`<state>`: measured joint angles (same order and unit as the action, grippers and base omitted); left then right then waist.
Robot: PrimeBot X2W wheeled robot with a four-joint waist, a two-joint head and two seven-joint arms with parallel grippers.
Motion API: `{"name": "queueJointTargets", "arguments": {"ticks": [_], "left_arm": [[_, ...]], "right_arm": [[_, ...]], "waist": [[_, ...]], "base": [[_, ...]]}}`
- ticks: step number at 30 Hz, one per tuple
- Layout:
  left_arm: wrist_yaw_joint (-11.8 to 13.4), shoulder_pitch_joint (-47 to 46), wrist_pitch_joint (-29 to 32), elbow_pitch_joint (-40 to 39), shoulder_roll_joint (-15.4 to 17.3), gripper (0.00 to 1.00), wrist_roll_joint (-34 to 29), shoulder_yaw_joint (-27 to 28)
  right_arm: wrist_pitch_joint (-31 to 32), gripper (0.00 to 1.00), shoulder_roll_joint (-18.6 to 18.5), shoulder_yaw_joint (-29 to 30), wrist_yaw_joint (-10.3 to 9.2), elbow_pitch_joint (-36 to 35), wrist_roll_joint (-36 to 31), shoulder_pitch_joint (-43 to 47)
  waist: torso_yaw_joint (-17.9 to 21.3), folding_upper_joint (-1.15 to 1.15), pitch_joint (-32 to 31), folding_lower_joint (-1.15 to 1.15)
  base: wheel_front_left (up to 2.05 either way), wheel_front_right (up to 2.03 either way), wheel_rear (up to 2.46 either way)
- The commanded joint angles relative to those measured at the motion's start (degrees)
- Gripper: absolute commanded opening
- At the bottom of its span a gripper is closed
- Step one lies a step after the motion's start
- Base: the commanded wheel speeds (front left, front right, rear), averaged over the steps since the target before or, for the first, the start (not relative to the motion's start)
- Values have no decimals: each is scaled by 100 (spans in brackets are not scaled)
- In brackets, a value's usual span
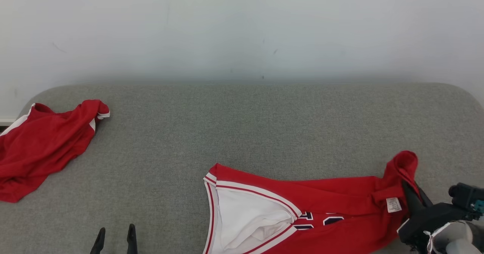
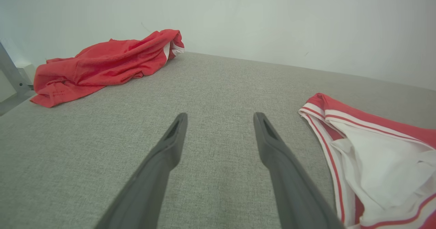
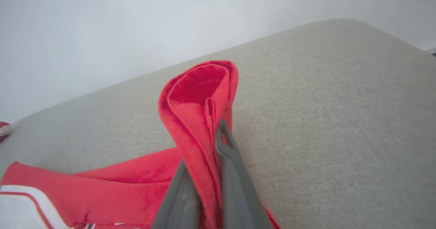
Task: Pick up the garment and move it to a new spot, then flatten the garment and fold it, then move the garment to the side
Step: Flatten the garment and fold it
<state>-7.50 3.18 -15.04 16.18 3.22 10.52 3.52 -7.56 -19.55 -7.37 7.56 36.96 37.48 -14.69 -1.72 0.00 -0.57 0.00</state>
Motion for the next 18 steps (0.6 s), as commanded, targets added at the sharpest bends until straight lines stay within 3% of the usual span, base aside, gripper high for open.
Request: {"name": "queueJointTargets", "arguments": {"ticks": [1, 6, 10, 18], "left_arm": [[7, -49, -13, 19, -5, 100, -32, 19], [6, -51, -13, 49, 28, 100, -38, 21], [6, -113, -13, 65, 31, 100, -35, -3], [7, -274, -13, 178, 10, 100, 11, -218]], "right_arm": [[153, 0, 78, -66, -10, -392, 114, 110], [720, 0, 365, -291, -10, -1588, 295, 388], [992, 0, 694, -383, -10, -2037, 364, 499], [1120, 0, 1455, -520, -10, -2090, 96, 396]], "waist": [[-5, 0, -8, 0], [-64, 0, -26, 0], [-144, 0, -28, 0], [-532, 0, -9, 0]], "base": [[0, 0, 0], [0, 0, 0], [0, 0, 0], [0, 0, 0]]}}
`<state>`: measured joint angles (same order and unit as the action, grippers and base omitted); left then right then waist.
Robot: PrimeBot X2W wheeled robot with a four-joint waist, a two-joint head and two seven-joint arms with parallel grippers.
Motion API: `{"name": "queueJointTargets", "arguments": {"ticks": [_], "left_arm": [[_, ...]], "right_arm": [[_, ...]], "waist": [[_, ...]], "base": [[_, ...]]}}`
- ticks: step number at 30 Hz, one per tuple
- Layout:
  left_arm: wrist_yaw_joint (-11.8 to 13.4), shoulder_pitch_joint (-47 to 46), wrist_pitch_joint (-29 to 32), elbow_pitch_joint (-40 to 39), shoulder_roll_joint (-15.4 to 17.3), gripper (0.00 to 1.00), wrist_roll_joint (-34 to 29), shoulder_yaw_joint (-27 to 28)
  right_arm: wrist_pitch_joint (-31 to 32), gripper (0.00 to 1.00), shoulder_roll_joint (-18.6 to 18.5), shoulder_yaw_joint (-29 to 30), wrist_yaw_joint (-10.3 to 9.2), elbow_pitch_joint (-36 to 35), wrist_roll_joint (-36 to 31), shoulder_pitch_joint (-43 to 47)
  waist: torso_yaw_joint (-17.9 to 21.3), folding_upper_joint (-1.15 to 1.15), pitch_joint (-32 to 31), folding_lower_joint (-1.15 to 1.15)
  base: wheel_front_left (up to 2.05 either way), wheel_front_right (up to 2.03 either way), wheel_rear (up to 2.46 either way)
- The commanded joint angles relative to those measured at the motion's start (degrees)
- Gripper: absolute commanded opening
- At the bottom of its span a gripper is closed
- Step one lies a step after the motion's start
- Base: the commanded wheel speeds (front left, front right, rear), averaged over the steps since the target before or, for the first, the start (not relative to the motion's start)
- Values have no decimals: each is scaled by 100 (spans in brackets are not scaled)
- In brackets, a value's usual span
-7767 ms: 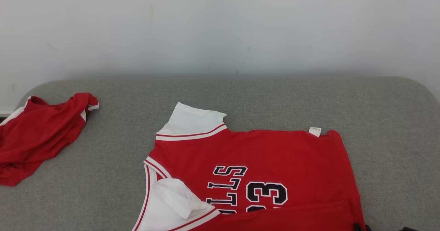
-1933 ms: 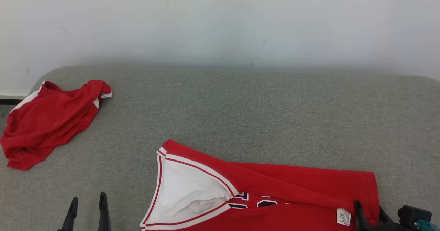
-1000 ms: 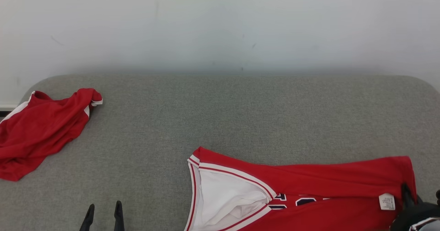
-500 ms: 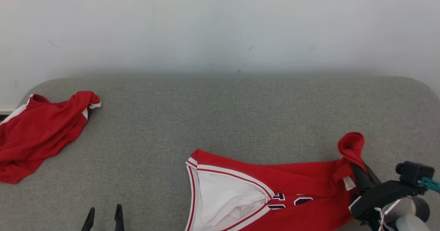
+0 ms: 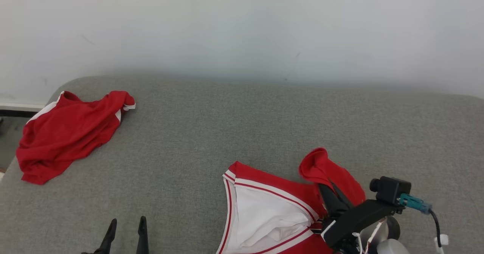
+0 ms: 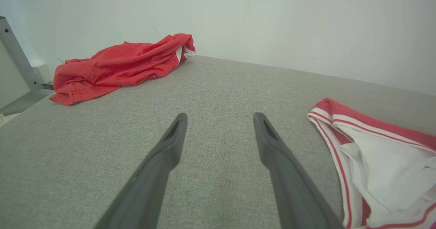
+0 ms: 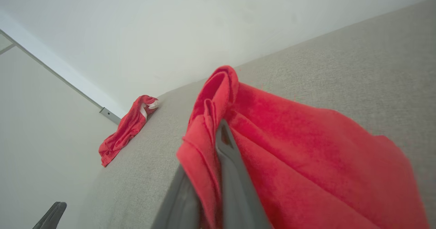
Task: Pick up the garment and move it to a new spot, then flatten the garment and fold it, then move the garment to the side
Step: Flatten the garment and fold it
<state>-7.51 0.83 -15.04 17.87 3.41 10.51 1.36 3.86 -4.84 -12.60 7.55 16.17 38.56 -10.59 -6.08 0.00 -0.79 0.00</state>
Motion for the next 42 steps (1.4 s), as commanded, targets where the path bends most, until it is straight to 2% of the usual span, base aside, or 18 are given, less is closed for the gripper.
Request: {"name": "queueJointTargets", "arguments": {"ticks": [1, 7, 11, 17, 24, 25, 26, 27, 31, 34, 36, 42], "left_arm": [[8, -52, -13, 29, -13, 100, 20, -29], [7, -146, -13, 63, -23, 100, 61, -139], [7, -283, -13, 95, -33, 100, 82, -253], [7, -400, -13, 178, -47, 100, 135, -410], [7, -470, -13, 267, -51, 100, 166, -429], [7, -457, -13, 275, -50, 100, 167, -415], [7, -443, -13, 288, -51, 100, 156, -401], [7, -434, -13, 295, -51, 100, 155, -390], [7, -348, -13, 301, -52, 100, 155, -338], [7, -307, -13, 285, -52, 100, 158, -284], [7, -300, -13, 254, -53, 100, 154, -248], [7, -182, -13, 204, -54, 100, 129, -152]], "right_arm": [[-32, 0, 38, -33, -8, 29, -7, -53], [-204, 0, 192, -467, -8, 319, -15, -364], [-525, 0, 195, -946, -8, 638, 245, -617], [-1142, 0, 195, -1587, -9, 1439, 491, -990], [-1643, 0, 194, -2155, -8, 2460, 855, -1422], [-1682, 44, 193, -2225, -9, 2562, 918, -1486], [-1716, 77, 196, -2283, -8, 2613, 1039, -1534], [-1750, 100, 196, -2330, -8, 2657, 1143, -1573], [-1848, 100, 195, -2435, -9, 2652, 1479, -1709], [-1902, 100, 194, -2350, -9, 2665, 1169, -1876], [-1907, 100, 173, -2061, -8, 2542, 924, -1898], [-1903, 100, -200, -933, -8, 1708, -60, -1447]], "waist": [[-143, 0, 17, 0], [-357, 0, 96, 0], [-524, 0, 194, 0], [-707, 0, 265, 0], [-746, 0, 281, 0], [-736, 0, 276, 0], [-723, 0, 269, 0], [-707, 0, 258, 0], [-621, 0, 194, 0], [-554, 0, 149, 0], [-512, 0, 131, 0], [-406, 0, 97, 0]], "base": [[0, 0, 0], [0, 0, 0], [0, 0, 0], [0, 0, 0], [0, 0, 0], [0, 0, 0], [0, 0, 0], [0, 0, 0], [0, 0, 0], [0, 0, 0], [0, 0, 0], [0, 0, 0]]}}
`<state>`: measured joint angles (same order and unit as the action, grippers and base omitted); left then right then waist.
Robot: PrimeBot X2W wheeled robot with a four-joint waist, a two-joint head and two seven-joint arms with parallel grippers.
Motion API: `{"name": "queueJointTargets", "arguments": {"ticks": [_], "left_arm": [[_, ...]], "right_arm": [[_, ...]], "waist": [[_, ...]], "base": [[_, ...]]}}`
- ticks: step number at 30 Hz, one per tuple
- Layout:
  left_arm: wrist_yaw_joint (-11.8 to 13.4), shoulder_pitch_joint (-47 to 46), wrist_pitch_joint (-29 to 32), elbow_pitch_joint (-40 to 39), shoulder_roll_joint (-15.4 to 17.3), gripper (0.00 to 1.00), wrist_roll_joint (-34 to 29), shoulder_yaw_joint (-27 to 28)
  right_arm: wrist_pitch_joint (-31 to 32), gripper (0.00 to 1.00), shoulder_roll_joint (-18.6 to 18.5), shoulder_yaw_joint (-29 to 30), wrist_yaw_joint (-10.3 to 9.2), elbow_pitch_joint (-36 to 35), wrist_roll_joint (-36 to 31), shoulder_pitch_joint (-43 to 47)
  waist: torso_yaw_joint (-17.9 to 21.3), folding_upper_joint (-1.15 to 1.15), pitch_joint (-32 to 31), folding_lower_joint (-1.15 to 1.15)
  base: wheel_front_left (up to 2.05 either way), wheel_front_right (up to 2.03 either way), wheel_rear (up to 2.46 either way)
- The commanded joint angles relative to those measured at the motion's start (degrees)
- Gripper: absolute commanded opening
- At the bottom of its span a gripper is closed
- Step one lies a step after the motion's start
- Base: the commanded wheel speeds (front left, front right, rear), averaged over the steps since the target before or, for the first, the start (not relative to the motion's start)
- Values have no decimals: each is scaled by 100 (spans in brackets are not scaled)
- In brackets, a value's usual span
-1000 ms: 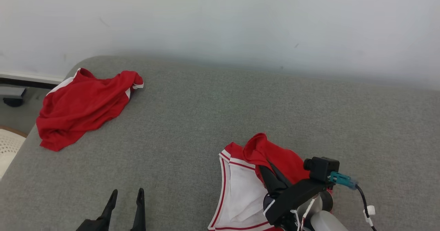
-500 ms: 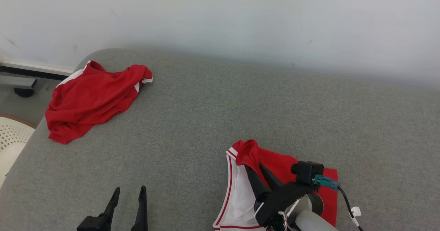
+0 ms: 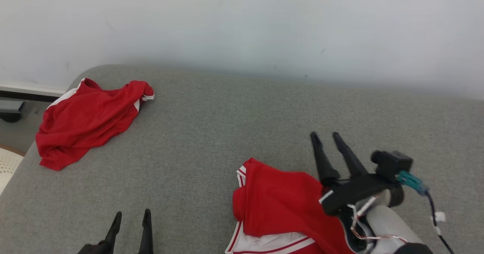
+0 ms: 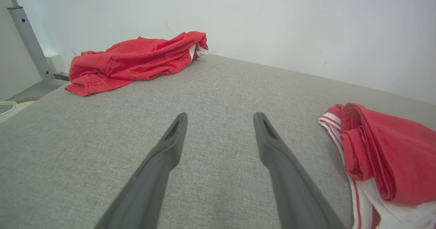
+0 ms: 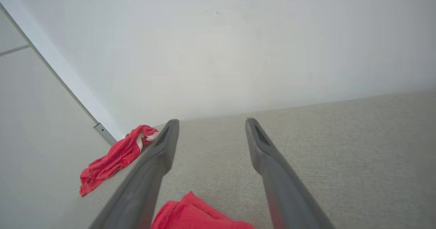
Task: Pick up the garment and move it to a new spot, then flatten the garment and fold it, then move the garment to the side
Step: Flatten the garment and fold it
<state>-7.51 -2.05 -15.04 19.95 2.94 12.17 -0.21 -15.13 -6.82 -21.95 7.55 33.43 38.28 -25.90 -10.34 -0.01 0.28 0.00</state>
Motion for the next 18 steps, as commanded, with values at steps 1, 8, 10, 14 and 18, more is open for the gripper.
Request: {"name": "queueJointTargets", "arguments": {"ticks": [1, 8, 10, 14, 18], "left_arm": [[7, 116, -13, -14, -7, 100, -43, 23], [7, 161, -13, -69, -7, 100, -48, 85], [7, 166, -13, -79, -8, 100, -43, 91], [7, 147, -13, -95, -8, 100, -31, 90], [7, 112, -13, -96, -8, 100, -21, 78]], "right_arm": [[-4, 100, -46, 184, -9, -141, -181, 182], [-5, 100, -222, 1080, -9, -648, -918, 898], [-5, 100, -154, 1249, -8, -752, -1037, 1091], [-6, 100, -131, 1453, -9, -914, -1401, 1362], [-6, 100, -52, 1627, -9, -1005, -1661, 1594]], "waist": [[33, 1, -12, 0], [102, 1, 17, 0], [113, 1, 28, 0], [124, 1, 59, 0], [124, 1, 84, 0]], "base": [[0, 0, 0], [0, 0, 0], [0, 0, 0], [0, 0, 0], [0, 0, 0]]}}
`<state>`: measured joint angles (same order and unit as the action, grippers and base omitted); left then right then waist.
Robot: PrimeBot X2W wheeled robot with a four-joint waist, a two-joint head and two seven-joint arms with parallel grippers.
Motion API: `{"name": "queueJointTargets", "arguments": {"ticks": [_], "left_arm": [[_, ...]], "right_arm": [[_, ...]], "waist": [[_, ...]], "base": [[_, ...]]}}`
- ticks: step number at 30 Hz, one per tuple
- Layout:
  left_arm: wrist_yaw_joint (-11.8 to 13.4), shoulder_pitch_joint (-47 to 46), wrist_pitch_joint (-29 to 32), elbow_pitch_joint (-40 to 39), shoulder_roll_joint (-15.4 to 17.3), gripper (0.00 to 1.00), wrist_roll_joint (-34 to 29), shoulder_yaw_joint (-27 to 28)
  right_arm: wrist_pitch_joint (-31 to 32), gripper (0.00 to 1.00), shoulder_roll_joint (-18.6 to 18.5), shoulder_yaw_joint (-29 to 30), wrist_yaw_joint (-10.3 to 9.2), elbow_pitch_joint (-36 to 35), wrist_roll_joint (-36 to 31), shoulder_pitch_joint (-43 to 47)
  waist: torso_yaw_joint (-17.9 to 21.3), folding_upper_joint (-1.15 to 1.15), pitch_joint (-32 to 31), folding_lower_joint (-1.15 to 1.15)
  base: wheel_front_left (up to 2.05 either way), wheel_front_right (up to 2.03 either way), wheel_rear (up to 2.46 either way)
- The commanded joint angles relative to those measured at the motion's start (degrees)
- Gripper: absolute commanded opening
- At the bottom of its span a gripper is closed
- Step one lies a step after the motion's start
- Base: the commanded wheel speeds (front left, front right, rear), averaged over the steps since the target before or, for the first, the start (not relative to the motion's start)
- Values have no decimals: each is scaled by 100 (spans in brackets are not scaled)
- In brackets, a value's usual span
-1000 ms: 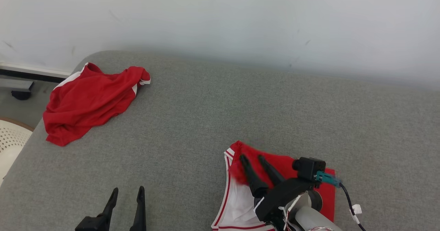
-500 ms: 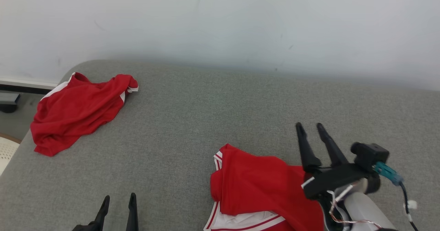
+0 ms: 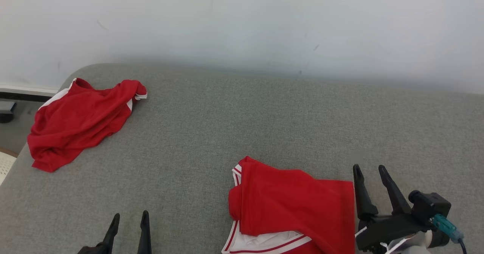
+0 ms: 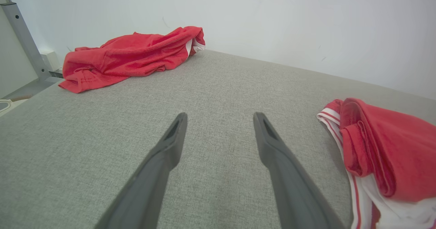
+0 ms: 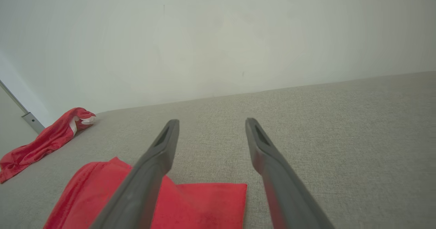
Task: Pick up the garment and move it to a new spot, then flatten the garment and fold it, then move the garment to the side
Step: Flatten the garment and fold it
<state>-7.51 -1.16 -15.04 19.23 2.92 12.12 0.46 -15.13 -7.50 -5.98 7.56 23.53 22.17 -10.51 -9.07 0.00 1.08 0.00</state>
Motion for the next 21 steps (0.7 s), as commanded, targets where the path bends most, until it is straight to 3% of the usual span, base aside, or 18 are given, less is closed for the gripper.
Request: {"name": "queueJointTargets", "arguments": {"ticks": [1, 3, 4, 5, 6, 21], "left_arm": [[7, 16, -13, -26, -6, 100, -13, 10], [7, -6, -13, -25, -6, 100, -2, 1], [7, -21, -13, -24, -6, 100, 0, -6], [7, -38, -13, -23, -5, 100, 4, -8], [7, -57, -13, -23, -6, 100, 10, -12], [7, -236, -13, -30, -6, 100, 11, -57]], "right_arm": [[-6, 100, 24, 81, -10, -44, -109, 103], [-6, 95, 74, 186, -10, -41, -172, 206], [-6, 45, 90, 223, -10, -60, -200, 232], [-5, 16, 91, 256, -10, -48, -266, 255], [-6, 0, 85, 282, -10, -34, -325, 276], [-6, 0, 264, -27, -10, 644, -1029, 21]], "waist": [[-5, 0, 12, 0], [-16, 0, 30, 0], [-22, 0, 42, 0], [-27, 0, 57, 0], [-34, 0, 76, 0], [-129, 0, 298, 0]], "base": [[0, 0, 0], [0, 0, 0], [0, 0, 0], [0, 0, 0], [0, 0, 0], [0, 0, 0]]}}
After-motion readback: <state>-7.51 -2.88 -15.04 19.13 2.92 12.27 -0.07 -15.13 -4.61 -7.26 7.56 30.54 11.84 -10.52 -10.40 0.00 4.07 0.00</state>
